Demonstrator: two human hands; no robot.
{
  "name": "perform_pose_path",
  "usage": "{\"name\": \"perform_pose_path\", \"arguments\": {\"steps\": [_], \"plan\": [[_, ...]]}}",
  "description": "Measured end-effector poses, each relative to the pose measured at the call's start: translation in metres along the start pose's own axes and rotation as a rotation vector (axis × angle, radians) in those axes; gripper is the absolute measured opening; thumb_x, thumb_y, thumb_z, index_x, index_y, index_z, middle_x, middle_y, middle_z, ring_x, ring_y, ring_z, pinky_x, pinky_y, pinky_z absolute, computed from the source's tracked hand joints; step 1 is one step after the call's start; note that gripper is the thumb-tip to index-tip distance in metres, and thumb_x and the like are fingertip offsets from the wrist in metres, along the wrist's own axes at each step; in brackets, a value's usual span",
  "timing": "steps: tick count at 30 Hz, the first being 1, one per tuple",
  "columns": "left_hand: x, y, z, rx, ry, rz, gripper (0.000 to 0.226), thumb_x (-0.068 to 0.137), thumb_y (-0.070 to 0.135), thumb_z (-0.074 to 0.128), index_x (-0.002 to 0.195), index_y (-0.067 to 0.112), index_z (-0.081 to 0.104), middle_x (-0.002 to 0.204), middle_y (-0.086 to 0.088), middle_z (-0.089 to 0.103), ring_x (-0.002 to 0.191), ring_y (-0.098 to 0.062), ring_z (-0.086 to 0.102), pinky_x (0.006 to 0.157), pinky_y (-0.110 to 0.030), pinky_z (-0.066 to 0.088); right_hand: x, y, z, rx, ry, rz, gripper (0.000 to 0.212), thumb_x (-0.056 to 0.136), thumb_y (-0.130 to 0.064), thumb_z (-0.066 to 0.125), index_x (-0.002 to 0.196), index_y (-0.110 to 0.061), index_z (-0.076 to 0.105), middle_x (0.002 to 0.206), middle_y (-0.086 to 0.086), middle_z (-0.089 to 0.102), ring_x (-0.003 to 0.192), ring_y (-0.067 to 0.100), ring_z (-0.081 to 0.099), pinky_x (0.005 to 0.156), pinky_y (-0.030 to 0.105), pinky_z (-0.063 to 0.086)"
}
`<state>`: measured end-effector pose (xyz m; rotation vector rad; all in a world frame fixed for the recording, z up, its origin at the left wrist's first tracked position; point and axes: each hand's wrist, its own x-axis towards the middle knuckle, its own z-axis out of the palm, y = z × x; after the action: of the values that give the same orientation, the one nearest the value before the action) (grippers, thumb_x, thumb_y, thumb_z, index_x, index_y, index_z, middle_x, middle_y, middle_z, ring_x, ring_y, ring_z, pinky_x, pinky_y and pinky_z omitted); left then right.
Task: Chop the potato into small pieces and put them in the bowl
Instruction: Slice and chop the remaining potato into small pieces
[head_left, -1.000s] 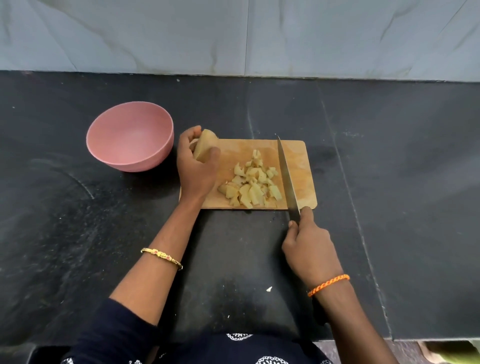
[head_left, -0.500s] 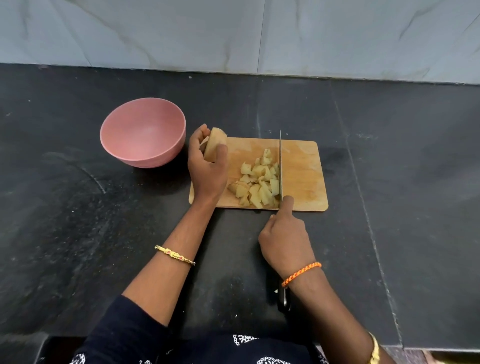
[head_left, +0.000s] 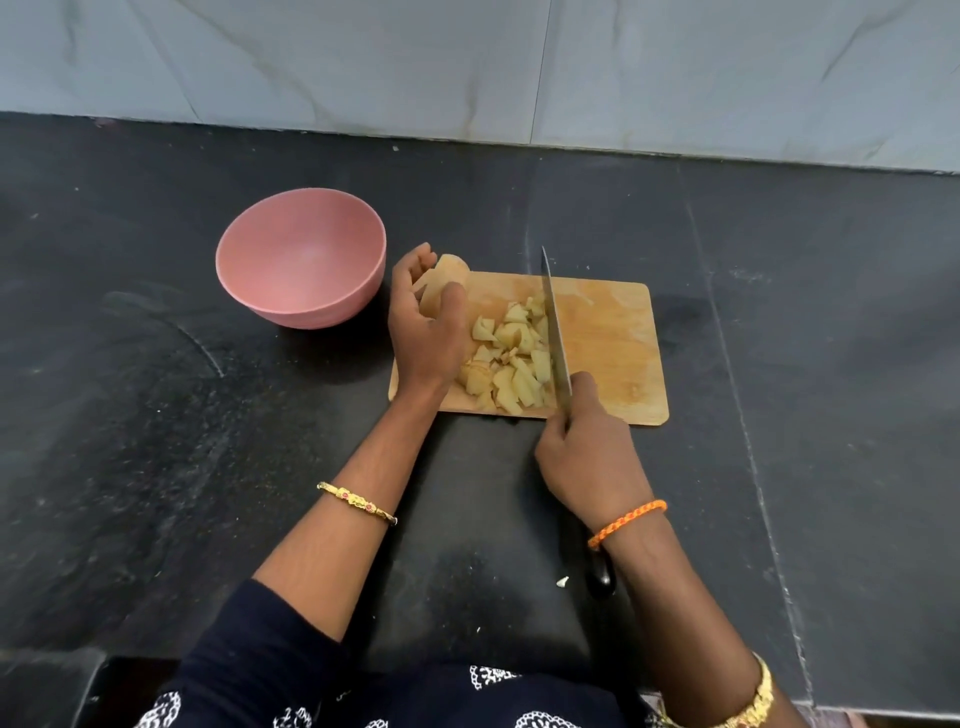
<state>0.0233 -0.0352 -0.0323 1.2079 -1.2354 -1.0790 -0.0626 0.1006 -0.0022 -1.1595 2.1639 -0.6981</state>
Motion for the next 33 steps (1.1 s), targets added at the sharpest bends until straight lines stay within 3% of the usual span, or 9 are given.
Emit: {"name": "perform_pose_path", "arguments": {"steps": [4, 10, 14, 17, 20, 23, 26, 30, 33], "plan": [[0.002, -0.001, -0.003, -0.097, 0.04, 0.005, 0.034, 0.074, 0.011, 0.051, 0.106, 0.013, 0.062, 0.105, -0.001, 0.063, 0.101, -0.015, 0.06, 0.092, -0.039, 0.051, 0.0, 0.015, -0.016, -0.047, 0.065, -0.011, 0.028, 0.093, -0.012, 0.04, 0.12, -0.02, 0.041, 0.061, 0.005, 0.05, 0.056, 0.025, 0.052, 0.051, 0.03, 0.039], [-0.006, 0.003, 0.007, -0.084, 0.032, 0.011, 0.034, 0.073, 0.011, 0.051, 0.104, 0.005, 0.063, 0.099, 0.001, 0.064, 0.093, -0.004, 0.061, 0.08, -0.018, 0.05, -0.007, 0.029, -0.022, 0.028, 0.125, -0.012, 0.028, 0.095, -0.016, 0.042, 0.122, -0.023, 0.048, 0.058, 0.006, 0.051, 0.056, 0.022, 0.049, 0.047, 0.025, 0.035], [-0.008, 0.006, 0.008, -0.079, 0.06, 0.029, 0.031, 0.074, 0.009, 0.051, 0.102, 0.005, 0.062, 0.097, 0.004, 0.063, 0.086, 0.006, 0.059, 0.074, -0.011, 0.046, -0.017, 0.04, -0.024, 0.13, 0.146, -0.009, 0.016, 0.096, -0.023, 0.046, 0.109, -0.025, 0.055, 0.065, 0.01, 0.06, 0.051, 0.017, 0.047, 0.047, 0.024, 0.036], [-0.012, 0.008, 0.008, -0.058, 0.042, 0.017, 0.033, 0.072, 0.011, 0.052, 0.104, 0.007, 0.062, 0.102, 0.001, 0.063, 0.091, 0.003, 0.059, 0.078, -0.014, 0.047, -0.019, 0.046, -0.019, 0.236, 0.208, 0.05, 0.011, 0.097, -0.023, 0.044, 0.092, -0.018, 0.052, 0.072, 0.018, 0.061, 0.062, 0.031, 0.055, 0.056, 0.032, 0.046], [-0.017, 0.013, 0.011, 0.018, -0.092, 0.087, 0.038, 0.07, 0.011, 0.059, 0.107, 0.019, 0.06, 0.115, 0.003, 0.057, 0.106, -0.011, 0.057, 0.094, -0.032, 0.049, -0.015, 0.048, -0.015, 0.32, 0.259, 0.137, 0.02, 0.097, -0.026, 0.042, 0.083, -0.012, 0.045, 0.076, 0.025, 0.058, 0.061, 0.037, 0.049, 0.061, 0.05, 0.05], [-0.023, 0.021, 0.022, 0.204, -0.334, 0.233, 0.046, 0.071, 0.005, 0.067, 0.112, 0.024, 0.058, 0.133, 0.0, 0.043, 0.125, -0.009, 0.041, 0.104, -0.011, 0.032, -0.012, 0.048, -0.017, 0.342, 0.305, 0.146, 0.019, 0.097, -0.026, 0.041, 0.08, -0.019, 0.047, 0.073, 0.02, 0.059, 0.06, 0.035, 0.049, 0.062, 0.054, 0.049], [-0.028, 0.026, 0.039, 0.325, -0.538, 0.365, 0.053, 0.069, -0.002, 0.069, 0.116, 0.021, 0.059, 0.143, -0.004, 0.031, 0.121, -0.002, 0.034, 0.092, 0.006, 0.023, -0.01, 0.048, -0.021, 0.341, 0.327, 0.135, 0.018, 0.097, -0.025, 0.041, 0.081, -0.025, 0.05, 0.069, 0.012, 0.061, 0.059, 0.028, 0.051, 0.063, 0.051, 0.051], [-0.023, 0.026, 0.063, 0.495, -0.749, 0.469, 0.069, 0.067, -0.015, 0.067, 0.125, 0.02, 0.055, 0.148, -0.006, 0.028, 0.129, -0.009, 0.035, 0.087, 0.006, 0.027, -0.01, 0.054, -0.026, 0.348, 0.357, 0.152, 0.015, 0.096, -0.025, 0.043, 0.084, -0.025, 0.052, 0.071, 0.014, 0.061, 0.062, 0.029, 0.054, 0.063, 0.049, 0.052], [-0.015, 0.031, 0.069, 0.597, -0.896, 0.411, 0.079, 0.067, -0.013, 0.072, 0.135, 0.022, 0.048, 0.15, 0.0, 0.034, 0.135, -0.015, 0.036, 0.099, -0.011, 0.03, -0.012, 0.059, -0.027, 0.352, 0.356, 0.161, 0.014, 0.096, -0.025, 0.043, 0.088, -0.02, 0.053, 0.075, 0.019, 0.06, 0.063, 0.031, 0.053, 0.062, 0.049, 0.052]]}}
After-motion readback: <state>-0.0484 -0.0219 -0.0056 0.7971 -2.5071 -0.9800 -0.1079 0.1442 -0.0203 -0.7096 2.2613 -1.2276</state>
